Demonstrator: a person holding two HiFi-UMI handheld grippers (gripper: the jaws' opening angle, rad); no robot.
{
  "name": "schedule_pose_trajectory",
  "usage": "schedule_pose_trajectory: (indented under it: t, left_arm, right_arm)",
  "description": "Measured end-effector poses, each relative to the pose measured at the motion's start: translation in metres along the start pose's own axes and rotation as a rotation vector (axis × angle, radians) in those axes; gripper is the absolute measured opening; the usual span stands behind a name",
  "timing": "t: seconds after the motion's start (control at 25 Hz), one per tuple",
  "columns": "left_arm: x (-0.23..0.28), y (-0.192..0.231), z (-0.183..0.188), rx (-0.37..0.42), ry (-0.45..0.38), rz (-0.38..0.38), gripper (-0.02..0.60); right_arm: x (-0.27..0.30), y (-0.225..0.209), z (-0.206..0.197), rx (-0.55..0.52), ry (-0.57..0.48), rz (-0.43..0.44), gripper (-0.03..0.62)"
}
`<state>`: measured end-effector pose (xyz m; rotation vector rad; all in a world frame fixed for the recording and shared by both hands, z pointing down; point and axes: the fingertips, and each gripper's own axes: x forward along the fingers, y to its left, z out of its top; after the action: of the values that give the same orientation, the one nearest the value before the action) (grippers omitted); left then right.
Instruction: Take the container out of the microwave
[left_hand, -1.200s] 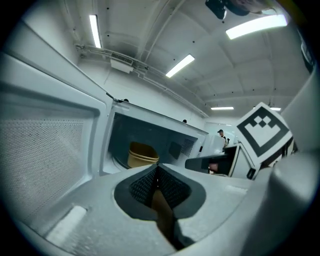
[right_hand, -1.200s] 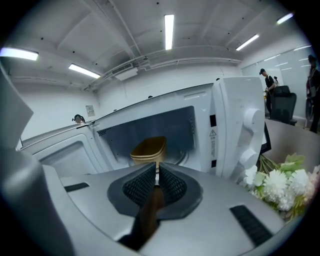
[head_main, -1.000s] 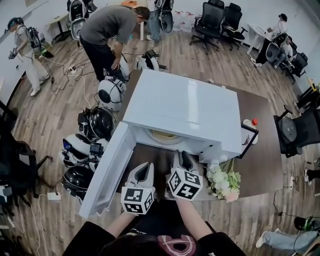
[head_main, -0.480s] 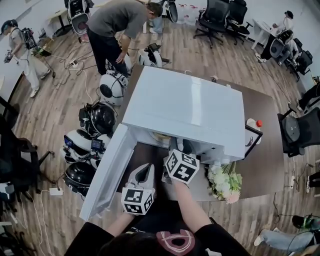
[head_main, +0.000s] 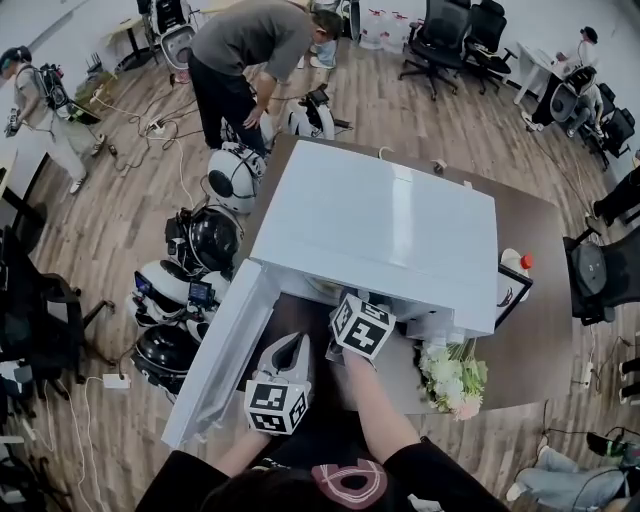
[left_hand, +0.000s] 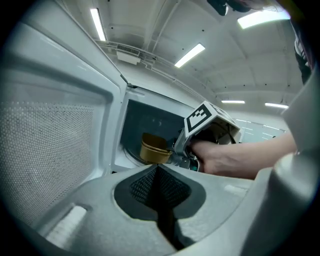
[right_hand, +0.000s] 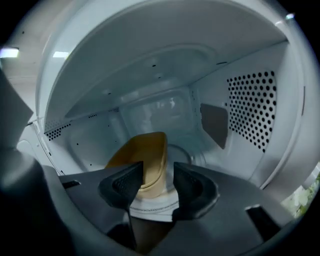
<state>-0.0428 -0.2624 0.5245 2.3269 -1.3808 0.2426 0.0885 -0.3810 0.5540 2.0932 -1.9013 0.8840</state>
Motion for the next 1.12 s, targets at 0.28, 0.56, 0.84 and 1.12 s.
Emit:
schedule_pose_trajectory:
  t: [0.28,0.56,0.84,1.12]
  left_arm:
    - [0.002,0.005,0.007,0.004,-0.007,0.006,0.009]
    - [0.005,0.009,0.007,0.001,-0.003,0.014,0.009]
    - [0.007,0.008,0.008,0.004,-0.007,0.009,0.009]
    - [0.005,0.005,0.009,0.001,-0.016,0.009,0.009]
  right_arm:
    - [0.014,0.003,-0.001,0.004,0.023,-0.014,0.19]
    - [0.02,-0.001,-0.006,0.032,0.046,-0.034,0.155]
    - [0.021,-0.004,-0.005,0.061,0.049,-0.048,0.085]
    - [0.016,-0.011,-0.009,0.056,0.075,-0.065,0.041]
